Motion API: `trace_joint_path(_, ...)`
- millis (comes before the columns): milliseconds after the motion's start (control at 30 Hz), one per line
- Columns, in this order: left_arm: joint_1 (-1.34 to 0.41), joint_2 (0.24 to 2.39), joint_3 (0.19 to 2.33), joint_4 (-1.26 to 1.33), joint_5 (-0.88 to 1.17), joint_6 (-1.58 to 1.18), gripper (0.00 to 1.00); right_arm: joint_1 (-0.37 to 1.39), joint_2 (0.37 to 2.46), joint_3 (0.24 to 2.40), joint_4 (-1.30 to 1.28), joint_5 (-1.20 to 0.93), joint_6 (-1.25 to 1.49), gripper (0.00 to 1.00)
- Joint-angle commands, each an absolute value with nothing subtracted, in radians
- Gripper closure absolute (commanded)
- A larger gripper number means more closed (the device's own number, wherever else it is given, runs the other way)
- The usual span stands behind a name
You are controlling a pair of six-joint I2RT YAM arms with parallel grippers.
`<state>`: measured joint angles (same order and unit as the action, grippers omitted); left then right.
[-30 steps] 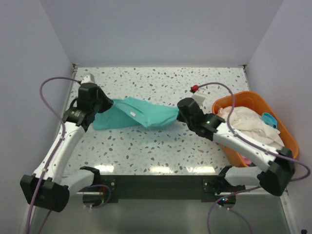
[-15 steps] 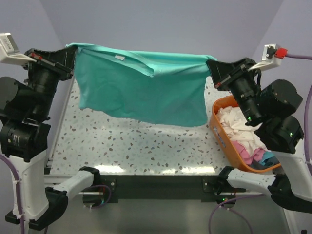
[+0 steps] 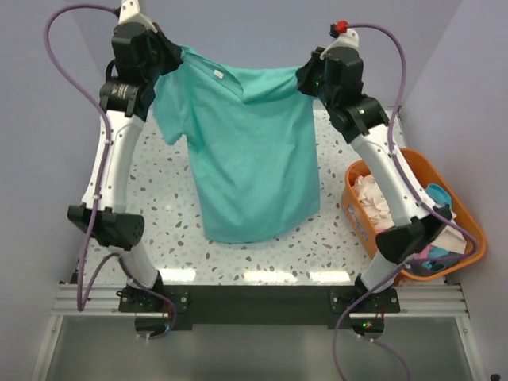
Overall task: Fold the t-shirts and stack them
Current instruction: Flatten the tshirt out
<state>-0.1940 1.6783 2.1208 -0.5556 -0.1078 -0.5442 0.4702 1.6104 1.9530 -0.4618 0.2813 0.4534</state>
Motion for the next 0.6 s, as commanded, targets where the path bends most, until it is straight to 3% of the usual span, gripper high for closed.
trace_joint_path(0,-0.141,1.793,2.411,-0.482,-0.029,-0.486,1.0,0.462,1.673,2.187,-0.353,0.163,0.428,1.0)
trace_joint_path(67,-0.129,1.821,2.52,-0.465,-0.022,-0.489,1.0,0.456,1.752,2.348,-0.416,0.166,0.419,1.0)
trace_joint_path(167,-0.117,1.712,2.39,-0.352,-0.011,-0.494,1.0,0.453,1.763,2.422,-0.46,0.167,0.407,1.0)
trace_joint_path(233,-0.115,1.675,2.308,-0.347,-0.023,-0.483,1.0,0.453,1.685,2.361,-0.446,0.17,0.411,1.0)
trace_joint_path(367,-0.095,1.567,2.136,-0.38,-0.066,-0.48,1.0,0.453,1.502,2.009,-0.385,0.135,0.436,1.0)
trace_joint_path(433,-0.092,1.502,1.946,-0.387,-0.153,-0.472,1.0,0.453,1.438,1.886,-0.411,0.137,0.474,1.0)
trace_joint_path(567,-0.077,1.262,1.495,-0.319,-0.261,-0.537,1.0,0.463,1.254,1.369,-0.341,0.034,0.584,1.0)
